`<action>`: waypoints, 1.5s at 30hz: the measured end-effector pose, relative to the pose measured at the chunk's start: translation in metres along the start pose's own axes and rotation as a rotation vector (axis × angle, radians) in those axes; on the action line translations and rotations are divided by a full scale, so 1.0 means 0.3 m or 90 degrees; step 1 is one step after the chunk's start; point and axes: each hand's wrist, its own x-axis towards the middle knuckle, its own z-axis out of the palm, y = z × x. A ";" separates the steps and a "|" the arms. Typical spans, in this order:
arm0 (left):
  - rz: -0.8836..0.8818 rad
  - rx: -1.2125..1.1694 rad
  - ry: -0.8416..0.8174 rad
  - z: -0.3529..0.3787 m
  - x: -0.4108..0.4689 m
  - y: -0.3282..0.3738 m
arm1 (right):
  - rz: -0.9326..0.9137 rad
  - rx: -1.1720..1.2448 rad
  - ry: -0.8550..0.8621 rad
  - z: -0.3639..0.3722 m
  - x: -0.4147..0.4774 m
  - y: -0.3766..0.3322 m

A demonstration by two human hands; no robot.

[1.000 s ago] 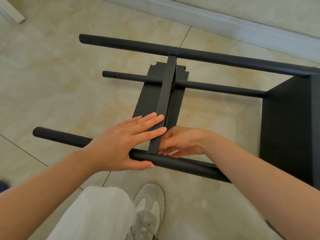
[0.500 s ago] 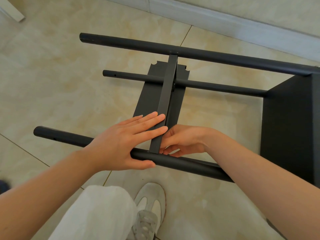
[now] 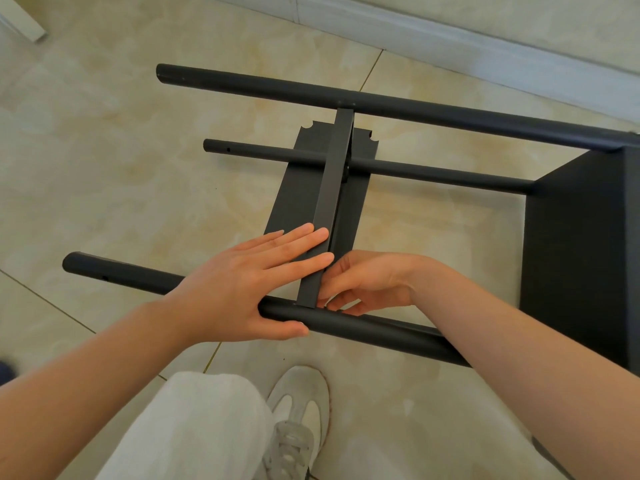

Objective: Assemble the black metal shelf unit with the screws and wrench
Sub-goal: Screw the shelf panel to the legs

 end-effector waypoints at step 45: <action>0.000 0.007 -0.007 0.003 0.003 -0.002 | -0.008 -0.010 0.009 0.017 0.012 -0.020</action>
